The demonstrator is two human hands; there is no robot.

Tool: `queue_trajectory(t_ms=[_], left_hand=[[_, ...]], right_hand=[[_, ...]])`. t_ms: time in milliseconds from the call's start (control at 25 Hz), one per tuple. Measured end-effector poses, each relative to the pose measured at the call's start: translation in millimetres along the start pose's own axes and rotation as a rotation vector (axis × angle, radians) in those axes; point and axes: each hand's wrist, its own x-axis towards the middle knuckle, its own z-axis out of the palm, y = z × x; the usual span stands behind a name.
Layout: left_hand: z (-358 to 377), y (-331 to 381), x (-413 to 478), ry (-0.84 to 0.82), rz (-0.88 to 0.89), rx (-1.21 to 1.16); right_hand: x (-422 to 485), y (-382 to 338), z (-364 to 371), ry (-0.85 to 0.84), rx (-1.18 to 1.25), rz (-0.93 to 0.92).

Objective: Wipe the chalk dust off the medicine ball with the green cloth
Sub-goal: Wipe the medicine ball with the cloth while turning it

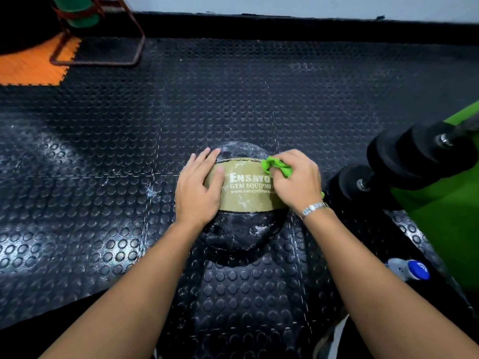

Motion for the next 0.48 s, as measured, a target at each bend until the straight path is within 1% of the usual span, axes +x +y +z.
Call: queue_trajectory(t_ms=[40,80,120,160,280,320,400,440,480], left_hand=[[-0.5,-0.4,0.0,0.004,0.001,-0.001],[-0.2,-0.4,-0.3,0.003,0.000,-0.008],[0.1,-0.8,-0.5,-0.002,-0.003,-0.019],[-0.7,-1.6,-0.9,-0.009,-0.008,-0.027],[-0.5,2.5,0.2,-0.009,-0.018,-0.011],[0.9,5.1,1.0,-0.008,-0.018,-0.001],[1.1,5.3,1.9,-0.006,-0.026,0.002],[-0.1,3.2,2.3,-0.005,-0.027,-0.005],[-1.8,1.4,1.9,-0.005,-0.028,-0.016]], right_hand=[[2.1,-10.8,6.2,-0.028,0.008,-0.043],[0.3,-14.4,8.6,-0.054,0.010,-0.123],[-2.4,-11.8,7.1,-0.075,0.004,-0.201],[-4.5,-3.5,2.8,-0.079,-0.015,-0.231],[6.6,3.7,-5.3,-0.022,-0.130,-0.033],[9.5,-6.2,-1.4,-0.021,-0.157,-0.027],[3.2,-23.3,6.9,-0.064,-0.138,-0.147],[-2.9,-22.9,6.9,-0.081,-0.119,-0.222],[-8.6,-16.8,3.5,-0.087,-0.114,-0.258]])
